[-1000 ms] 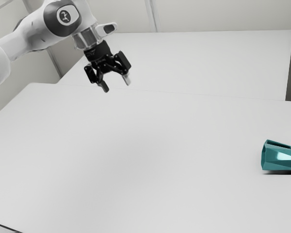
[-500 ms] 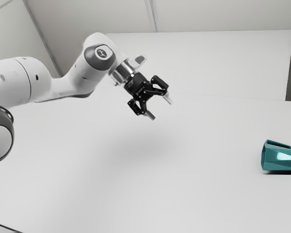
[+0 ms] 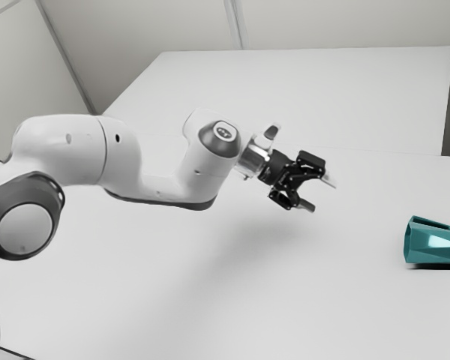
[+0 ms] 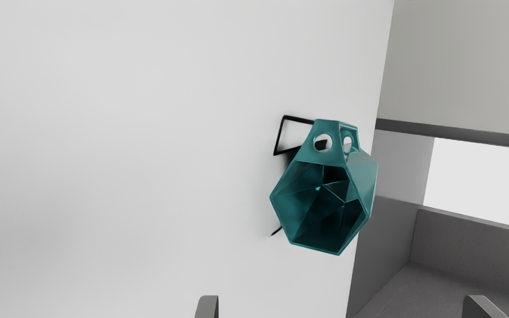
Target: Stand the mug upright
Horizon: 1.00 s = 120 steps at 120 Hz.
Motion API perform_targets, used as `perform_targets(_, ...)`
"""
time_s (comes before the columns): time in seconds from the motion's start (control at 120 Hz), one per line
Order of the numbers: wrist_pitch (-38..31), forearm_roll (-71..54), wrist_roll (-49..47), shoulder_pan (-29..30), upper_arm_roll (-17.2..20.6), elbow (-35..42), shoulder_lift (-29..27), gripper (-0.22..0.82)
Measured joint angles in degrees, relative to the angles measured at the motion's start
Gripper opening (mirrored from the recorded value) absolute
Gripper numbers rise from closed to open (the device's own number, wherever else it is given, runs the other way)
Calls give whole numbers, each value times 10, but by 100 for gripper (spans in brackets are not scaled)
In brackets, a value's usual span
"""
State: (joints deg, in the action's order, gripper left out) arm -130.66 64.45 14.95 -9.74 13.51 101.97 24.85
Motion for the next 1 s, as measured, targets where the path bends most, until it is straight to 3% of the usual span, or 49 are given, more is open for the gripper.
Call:
perform_targets(0.317,-53,86,83,-67,-1,-91,112,60)
perform_targets(0.767,-85,119,144,-131,0,-191,195,60)
perform_targets(1.0,-85,135,162,-139,16,-195,199,60)
